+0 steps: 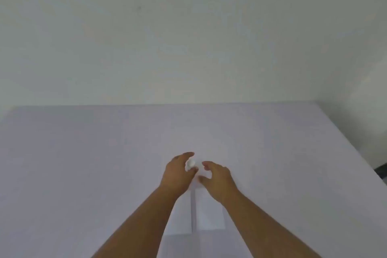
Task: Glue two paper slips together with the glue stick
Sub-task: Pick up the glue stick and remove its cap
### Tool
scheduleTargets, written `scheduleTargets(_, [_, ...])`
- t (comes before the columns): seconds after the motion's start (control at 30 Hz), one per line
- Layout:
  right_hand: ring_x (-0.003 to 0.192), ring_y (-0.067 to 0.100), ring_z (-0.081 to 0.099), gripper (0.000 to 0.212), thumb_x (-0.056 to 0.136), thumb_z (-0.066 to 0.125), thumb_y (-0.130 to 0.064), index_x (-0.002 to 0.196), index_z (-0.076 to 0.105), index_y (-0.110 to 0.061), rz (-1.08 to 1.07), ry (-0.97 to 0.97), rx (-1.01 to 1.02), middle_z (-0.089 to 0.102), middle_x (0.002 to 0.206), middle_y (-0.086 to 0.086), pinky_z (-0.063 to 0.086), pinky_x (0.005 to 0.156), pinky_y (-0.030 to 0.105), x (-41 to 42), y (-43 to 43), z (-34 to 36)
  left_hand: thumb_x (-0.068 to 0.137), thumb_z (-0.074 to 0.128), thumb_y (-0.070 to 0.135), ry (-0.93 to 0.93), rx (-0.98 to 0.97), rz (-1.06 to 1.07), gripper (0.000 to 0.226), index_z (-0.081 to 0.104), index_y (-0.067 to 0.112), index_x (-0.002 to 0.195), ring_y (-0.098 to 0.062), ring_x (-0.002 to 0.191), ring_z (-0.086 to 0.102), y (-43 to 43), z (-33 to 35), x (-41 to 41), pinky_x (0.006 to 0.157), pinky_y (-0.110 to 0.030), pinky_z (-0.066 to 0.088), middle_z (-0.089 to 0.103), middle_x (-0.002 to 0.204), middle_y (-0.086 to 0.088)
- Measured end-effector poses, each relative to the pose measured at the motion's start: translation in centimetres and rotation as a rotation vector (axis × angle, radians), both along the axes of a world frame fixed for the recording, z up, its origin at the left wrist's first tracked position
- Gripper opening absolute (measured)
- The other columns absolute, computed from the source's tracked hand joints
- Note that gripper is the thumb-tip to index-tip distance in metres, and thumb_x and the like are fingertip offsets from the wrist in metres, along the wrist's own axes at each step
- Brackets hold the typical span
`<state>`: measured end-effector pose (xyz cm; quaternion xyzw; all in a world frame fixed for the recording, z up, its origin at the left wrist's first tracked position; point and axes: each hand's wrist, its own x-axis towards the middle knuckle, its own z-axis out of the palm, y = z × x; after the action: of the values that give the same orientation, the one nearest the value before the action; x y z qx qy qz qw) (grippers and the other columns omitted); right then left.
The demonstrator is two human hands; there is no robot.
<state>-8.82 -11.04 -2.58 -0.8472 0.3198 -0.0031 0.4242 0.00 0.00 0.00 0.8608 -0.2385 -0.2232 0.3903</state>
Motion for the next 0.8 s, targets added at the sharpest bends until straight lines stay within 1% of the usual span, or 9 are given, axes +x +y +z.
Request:
scheduleTargets(0.1, [0.126, 0.022, 0.039, 0.050, 0.086, 0.061, -0.037, 0.132, 0.047, -0.022, 0.020, -0.008, 0.012, 0.055, 0.132, -0.002, 0.034, 0.105, 0.031, 1.0, 0.1, -0.7, 0.088, 0.059, 0.024, 0.017, -0.011, 0.022, 0.031, 0.062, 0.027, 0.118, -0.010, 0.096, 0.059, -0.5, -0.6, 0.5, 0.079, -0.017, 0.042, 0.064, 0.117, 0.000])
scheduleTargets(0.2, [0.125, 0.025, 0.038, 0.043, 0.089, 0.055, -0.038, 0.130, 0.051, -0.025, 0.031, 0.006, 0.004, 0.056, 0.132, -0.003, 0.035, 0.103, 0.033, 1.6, 0.4, -1.4, 0.090, 0.056, 0.026, 0.029, -0.017, 0.042, 0.027, 0.062, 0.027, 0.116, -0.006, 0.088, 0.058, -0.6, -0.9, 0.9, 0.065, -0.006, 0.034, 0.066, 0.108, 0.002])
scheduleTargets(0.3, [0.108, 0.024, 0.046, 0.027, 0.090, 0.053, -0.033, 0.116, 0.059, -0.028, 0.029, -0.053, -0.011, 0.065, 0.115, -0.001, 0.042, 0.087, 0.031, 1.7, 0.3, -1.9, 0.091, 0.055, 0.028, 0.053, -0.064, 0.085, 0.026, 0.062, 0.027, 0.116, -0.004, 0.088, 0.056, -0.5, -0.4, 1.5, 0.067, -0.007, 0.034, 0.065, 0.104, 0.007])
scheduleTargets(0.4, [0.089, 0.020, 0.054, 0.017, 0.089, 0.056, -0.029, 0.105, 0.062, -0.028, 0.004, -0.097, 0.009, 0.065, 0.100, 0.007, 0.044, 0.073, 0.027, 1.6, 0.1, -1.6, 0.091, 0.056, 0.031, 0.154, -0.127, 0.108, 0.026, 0.063, 0.026, 0.116, -0.012, 0.098, 0.060, -0.4, 0.3, 2.0, 0.077, -0.018, 0.038, 0.066, 0.106, 0.005])
scheduleTargets(0.47, [0.083, 0.020, 0.059, 0.014, 0.088, 0.058, -0.029, 0.101, 0.063, -0.028, 0.005, -0.114, 0.005, 0.064, 0.095, 0.008, 0.050, 0.073, 0.028, 1.6, 0.0, -1.5, 0.092, 0.056, 0.031, 0.185, -0.134, 0.101, 0.024, 0.064, 0.026, 0.114, -0.015, 0.099, 0.061, -0.4, 0.7, 2.2, 0.077, -0.020, 0.040, 0.066, 0.105, 0.004])
scheduleTargets(0.57, [0.084, 0.017, 0.056, 0.010, 0.085, 0.062, -0.030, 0.095, 0.062, -0.029, -0.018, -0.128, -0.043, 0.062, 0.091, 0.004, 0.045, 0.073, 0.024, 1.5, -0.2, -1.6, 0.091, 0.057, 0.032, 0.176, -0.158, 0.158, 0.021, 0.066, 0.025, 0.109, -0.016, 0.095, 0.062, -0.6, 1.2, 2.9, 0.068, -0.016, 0.041, 0.067, 0.100, 0.004])
scheduleTargets(0.67, [0.077, 0.014, 0.057, 0.008, 0.083, 0.066, -0.026, 0.091, 0.063, -0.026, -0.100, -0.129, -0.090, 0.062, 0.086, 0.002, 0.047, 0.068, 0.024, 0.8, -0.5, -1.9, 0.089, 0.059, 0.033, 0.166, -0.194, 0.265, 0.019, 0.066, 0.025, 0.105, -0.007, 0.085, 0.060, -0.4, 1.1, 4.1, 0.063, -0.015, 0.039, 0.065, 0.091, 0.012])
scheduleTargets(0.73, [0.080, 0.017, 0.058, 0.011, 0.084, 0.065, -0.026, 0.095, 0.063, -0.025, -0.133, -0.117, -0.068, 0.062, 0.088, 0.003, 0.050, 0.074, 0.027, 0.2, -0.8, -2.1, 0.088, 0.061, 0.033, 0.129, -0.132, 0.257, 0.019, 0.064, 0.027, 0.106, 0.003, 0.080, 0.055, 0.1, 0.5, 4.6, 0.060, -0.011, 0.035, 0.062, 0.089, 0.017])
scheduleTargets(0.8, [0.083, 0.018, 0.058, 0.013, 0.086, 0.063, -0.026, 0.099, 0.062, -0.025, -0.143, -0.120, -0.035, 0.062, 0.092, 0.004, 0.047, 0.075, 0.026, -0.2, -0.9, -2.3, 0.087, 0.063, 0.029, 0.068, -0.020, 0.191, 0.021, 0.063, 0.027, 0.108, 0.003, 0.075, 0.054, 0.5, -0.6, 4.7, 0.056, -0.007, 0.033, 0.063, 0.092, 0.012])
